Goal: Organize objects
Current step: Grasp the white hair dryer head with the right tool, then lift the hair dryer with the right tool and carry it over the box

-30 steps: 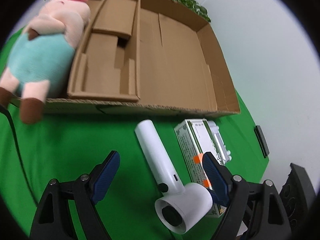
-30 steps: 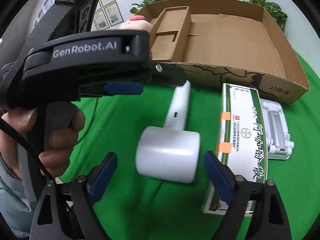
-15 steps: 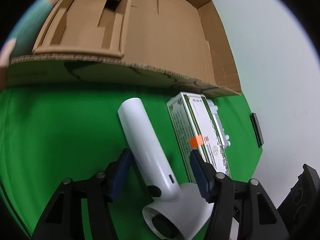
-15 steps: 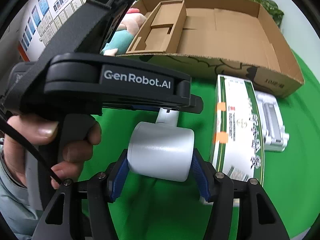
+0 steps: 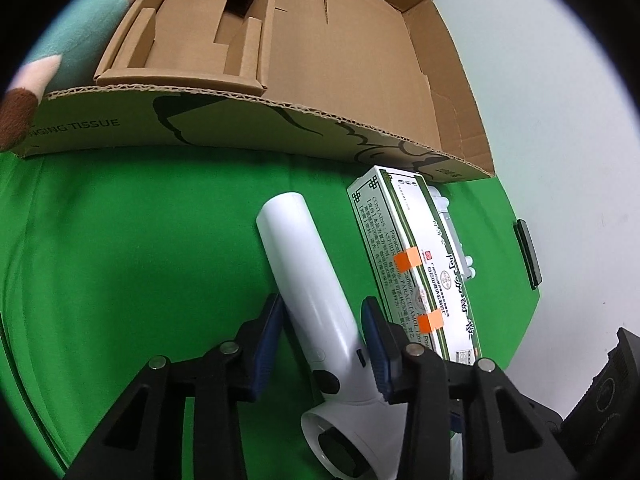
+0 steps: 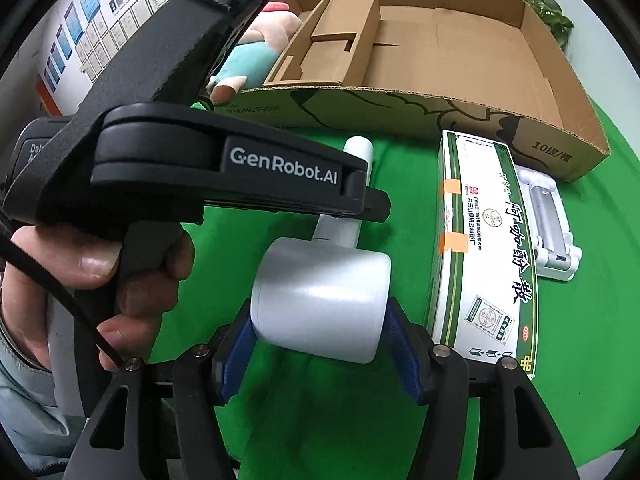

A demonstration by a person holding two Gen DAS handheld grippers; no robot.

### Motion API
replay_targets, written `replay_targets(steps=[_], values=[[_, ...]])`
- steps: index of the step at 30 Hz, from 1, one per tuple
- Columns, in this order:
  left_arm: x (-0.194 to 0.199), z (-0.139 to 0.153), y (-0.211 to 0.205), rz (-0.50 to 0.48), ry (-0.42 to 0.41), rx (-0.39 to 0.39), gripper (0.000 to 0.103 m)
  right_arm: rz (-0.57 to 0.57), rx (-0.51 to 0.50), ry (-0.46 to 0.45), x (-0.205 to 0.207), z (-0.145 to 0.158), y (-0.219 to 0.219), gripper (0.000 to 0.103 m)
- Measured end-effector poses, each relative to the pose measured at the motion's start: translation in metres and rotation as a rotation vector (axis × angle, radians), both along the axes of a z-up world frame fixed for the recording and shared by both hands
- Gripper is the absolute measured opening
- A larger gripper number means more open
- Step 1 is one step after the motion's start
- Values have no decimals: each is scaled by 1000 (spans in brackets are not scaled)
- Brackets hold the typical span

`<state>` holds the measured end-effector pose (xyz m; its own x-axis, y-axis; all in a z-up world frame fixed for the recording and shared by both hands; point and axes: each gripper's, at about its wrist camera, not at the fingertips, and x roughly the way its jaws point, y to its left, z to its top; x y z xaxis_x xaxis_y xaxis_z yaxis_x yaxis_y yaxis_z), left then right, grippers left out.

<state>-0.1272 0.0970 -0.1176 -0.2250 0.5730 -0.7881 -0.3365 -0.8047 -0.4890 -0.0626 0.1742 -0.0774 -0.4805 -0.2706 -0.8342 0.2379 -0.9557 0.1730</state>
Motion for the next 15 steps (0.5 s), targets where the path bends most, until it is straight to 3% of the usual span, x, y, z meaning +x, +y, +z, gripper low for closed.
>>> replay_targets(steps=[8,15], values=[[6,10,3,14,26,-8,37,-5,2,20,33,-9,-5,58],[9,32,-4,25,79,-9,36,-5,-7,82,40,3,-3,58]])
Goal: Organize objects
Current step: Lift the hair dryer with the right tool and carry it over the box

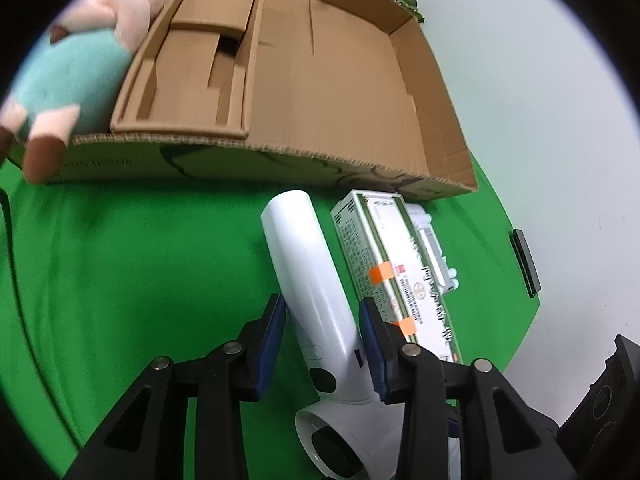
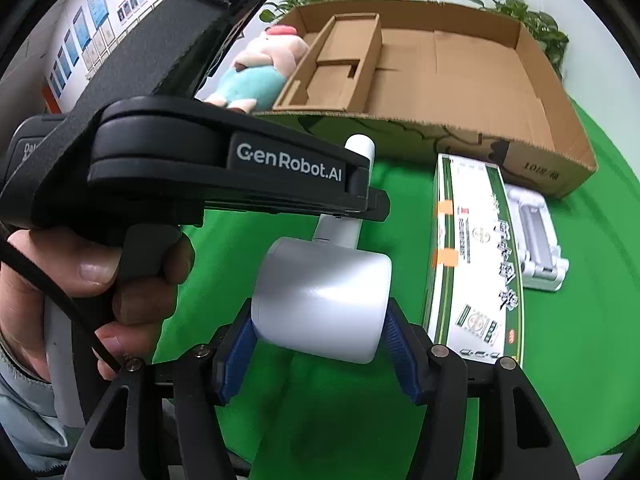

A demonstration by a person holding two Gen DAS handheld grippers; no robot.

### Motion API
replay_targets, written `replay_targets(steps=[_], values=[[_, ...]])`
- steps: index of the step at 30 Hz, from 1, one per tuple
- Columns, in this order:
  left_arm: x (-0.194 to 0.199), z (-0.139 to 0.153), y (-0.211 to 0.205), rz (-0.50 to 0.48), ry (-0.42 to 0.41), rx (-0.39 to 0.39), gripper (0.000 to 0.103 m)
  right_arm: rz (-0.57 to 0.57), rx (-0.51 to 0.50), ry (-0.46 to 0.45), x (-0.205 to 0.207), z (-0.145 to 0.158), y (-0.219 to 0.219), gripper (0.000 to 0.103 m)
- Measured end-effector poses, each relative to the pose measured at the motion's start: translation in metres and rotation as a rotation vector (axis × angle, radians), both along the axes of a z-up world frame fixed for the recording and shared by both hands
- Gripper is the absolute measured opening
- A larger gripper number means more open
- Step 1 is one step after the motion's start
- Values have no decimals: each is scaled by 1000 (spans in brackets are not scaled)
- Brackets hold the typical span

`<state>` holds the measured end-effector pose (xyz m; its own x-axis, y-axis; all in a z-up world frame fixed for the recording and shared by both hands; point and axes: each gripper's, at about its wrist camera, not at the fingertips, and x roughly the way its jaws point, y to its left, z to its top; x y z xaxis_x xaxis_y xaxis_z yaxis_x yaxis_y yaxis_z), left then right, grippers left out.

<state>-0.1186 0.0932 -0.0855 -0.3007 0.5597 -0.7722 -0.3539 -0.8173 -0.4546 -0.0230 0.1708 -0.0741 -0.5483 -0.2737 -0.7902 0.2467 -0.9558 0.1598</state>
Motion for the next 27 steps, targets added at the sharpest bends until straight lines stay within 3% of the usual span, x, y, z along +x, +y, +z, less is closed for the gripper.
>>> replay_targets(steps=[10,27], values=[[2,39,7,-10,99,-29,35,-33,-25,86,10,20,6,58],[-16,107,22,-20,283,-59,35,-46,-41,248,-27,70,10,58]])
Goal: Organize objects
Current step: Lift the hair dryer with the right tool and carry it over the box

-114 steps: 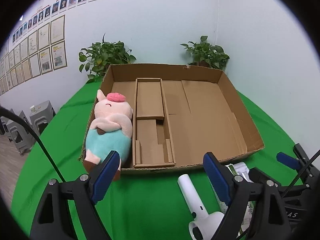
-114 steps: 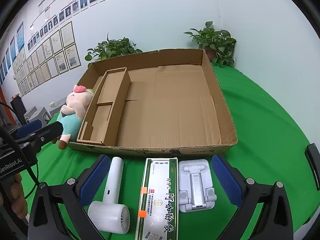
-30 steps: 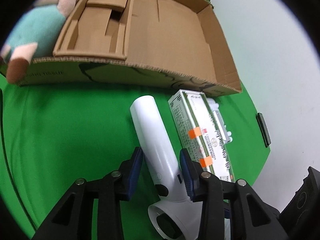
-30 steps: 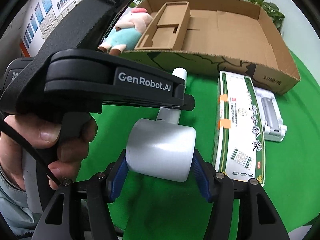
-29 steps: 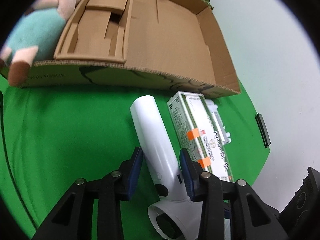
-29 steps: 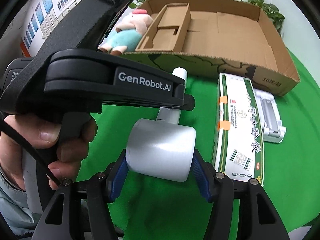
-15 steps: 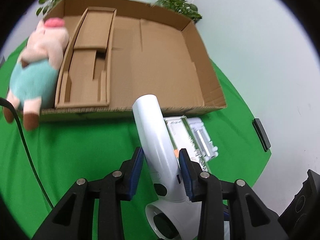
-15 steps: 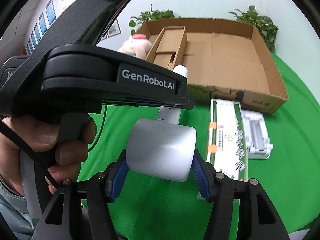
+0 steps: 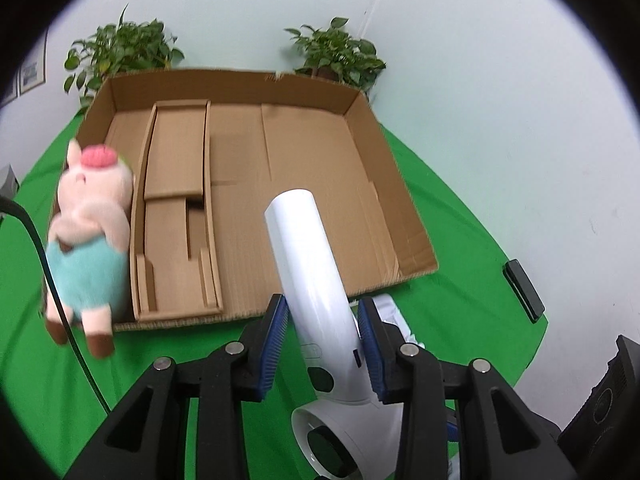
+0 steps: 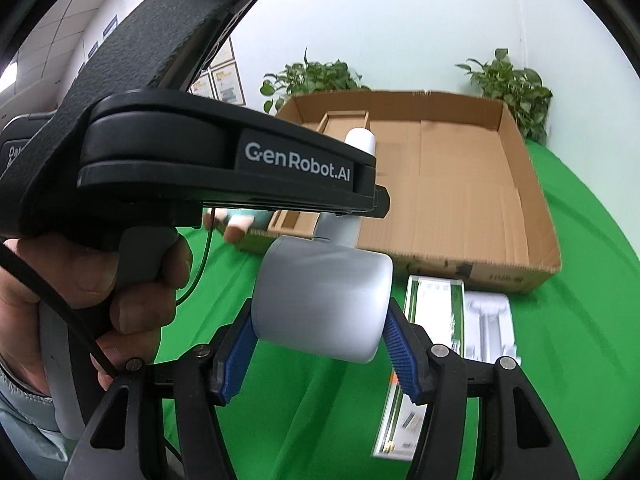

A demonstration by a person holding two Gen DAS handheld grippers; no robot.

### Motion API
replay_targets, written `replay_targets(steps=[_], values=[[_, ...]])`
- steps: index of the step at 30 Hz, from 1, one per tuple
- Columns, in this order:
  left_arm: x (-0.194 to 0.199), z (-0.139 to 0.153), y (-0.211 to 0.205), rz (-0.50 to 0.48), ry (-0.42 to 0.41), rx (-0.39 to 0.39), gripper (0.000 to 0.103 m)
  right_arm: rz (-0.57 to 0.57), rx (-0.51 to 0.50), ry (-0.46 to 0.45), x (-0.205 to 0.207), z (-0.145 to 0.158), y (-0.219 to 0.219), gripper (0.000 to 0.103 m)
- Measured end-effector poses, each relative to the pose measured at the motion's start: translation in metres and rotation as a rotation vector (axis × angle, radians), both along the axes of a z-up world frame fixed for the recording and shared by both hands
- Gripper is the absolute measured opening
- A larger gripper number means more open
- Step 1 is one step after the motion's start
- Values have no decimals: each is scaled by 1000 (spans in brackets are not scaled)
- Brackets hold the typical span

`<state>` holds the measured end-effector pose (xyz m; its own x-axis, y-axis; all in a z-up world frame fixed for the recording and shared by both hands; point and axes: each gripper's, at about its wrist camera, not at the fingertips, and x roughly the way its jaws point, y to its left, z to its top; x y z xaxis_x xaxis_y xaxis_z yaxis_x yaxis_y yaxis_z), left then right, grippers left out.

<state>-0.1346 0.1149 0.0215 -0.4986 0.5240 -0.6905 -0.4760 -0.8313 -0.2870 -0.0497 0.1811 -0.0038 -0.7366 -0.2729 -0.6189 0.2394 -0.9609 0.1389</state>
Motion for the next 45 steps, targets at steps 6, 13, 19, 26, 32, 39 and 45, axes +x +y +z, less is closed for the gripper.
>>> replay_targets(steps=[6,13,19,26,32,39,45], values=[[-9,25,5,-11,51,-5,35,-9,-13,39,-11,19,3,58],[-20,54,12,-35,107,-5,35,-29,-8,104,-24,45,8,58],[-29,72,17,-51,141,-16,35,-36,-14,128,-34,63,12,58],[-43,86,18,-55,156,-12,35,-37,-9,145,-47,80,13,58],[-57,97,19,-61,174,-12,35,-34,-13,157,-56,96,11,58],[-76,101,20,-65,175,-24,36,-32,-24,151,-74,108,7,58],[-98,84,20,-62,127,-37,36,-21,-36,108,-102,101,9,58]])
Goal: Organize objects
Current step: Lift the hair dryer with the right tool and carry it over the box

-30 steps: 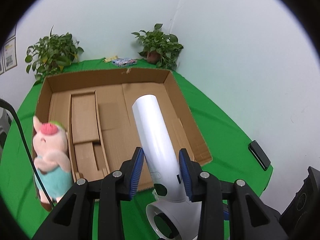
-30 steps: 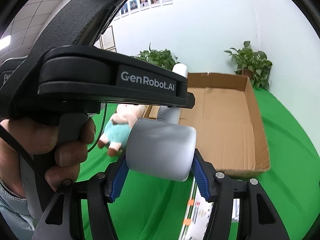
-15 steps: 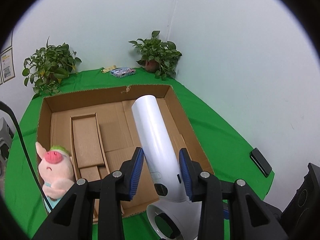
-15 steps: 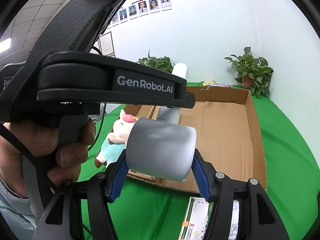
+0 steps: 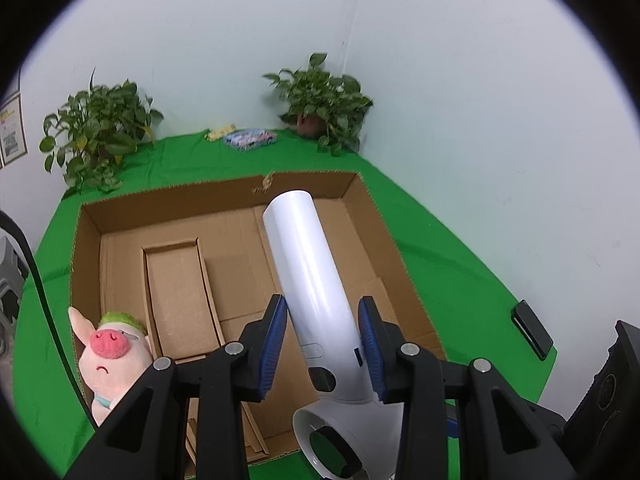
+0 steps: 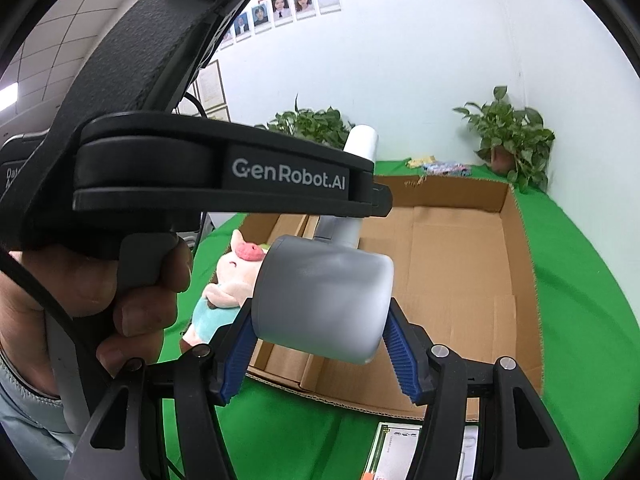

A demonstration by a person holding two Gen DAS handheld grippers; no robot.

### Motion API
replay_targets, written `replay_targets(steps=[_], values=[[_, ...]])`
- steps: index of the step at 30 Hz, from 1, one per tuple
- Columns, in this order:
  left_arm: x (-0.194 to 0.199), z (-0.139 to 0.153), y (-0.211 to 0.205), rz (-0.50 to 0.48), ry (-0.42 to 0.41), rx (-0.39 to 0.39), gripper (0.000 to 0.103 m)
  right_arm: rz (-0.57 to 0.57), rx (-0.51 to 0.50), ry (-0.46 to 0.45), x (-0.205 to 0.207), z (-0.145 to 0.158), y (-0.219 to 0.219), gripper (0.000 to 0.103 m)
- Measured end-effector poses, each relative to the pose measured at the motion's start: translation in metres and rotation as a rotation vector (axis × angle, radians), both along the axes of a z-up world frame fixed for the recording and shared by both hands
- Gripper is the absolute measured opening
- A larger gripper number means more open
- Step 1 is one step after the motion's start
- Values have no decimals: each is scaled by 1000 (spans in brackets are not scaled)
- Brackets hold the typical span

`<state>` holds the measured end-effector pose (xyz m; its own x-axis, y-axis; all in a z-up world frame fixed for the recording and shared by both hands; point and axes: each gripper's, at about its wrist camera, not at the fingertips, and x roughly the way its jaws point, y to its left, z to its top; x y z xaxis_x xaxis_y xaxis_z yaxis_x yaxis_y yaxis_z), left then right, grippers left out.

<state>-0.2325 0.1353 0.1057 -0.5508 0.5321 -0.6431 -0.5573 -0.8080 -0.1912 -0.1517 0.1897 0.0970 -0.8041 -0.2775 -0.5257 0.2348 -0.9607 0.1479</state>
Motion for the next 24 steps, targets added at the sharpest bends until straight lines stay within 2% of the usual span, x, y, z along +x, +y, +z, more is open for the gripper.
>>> replay_targets(steps=[8,14,24], values=[[-26,-48,4,1,-108,-35,36,22,-57,-100,-32,-44,8,58],[-42,-88,12,6,-184,-82,35,49,-99,-220,-60,-88,14,58],[-60,-129,22,43,-233,-172,33,79,-142,-355,-101,-138,10,57]])
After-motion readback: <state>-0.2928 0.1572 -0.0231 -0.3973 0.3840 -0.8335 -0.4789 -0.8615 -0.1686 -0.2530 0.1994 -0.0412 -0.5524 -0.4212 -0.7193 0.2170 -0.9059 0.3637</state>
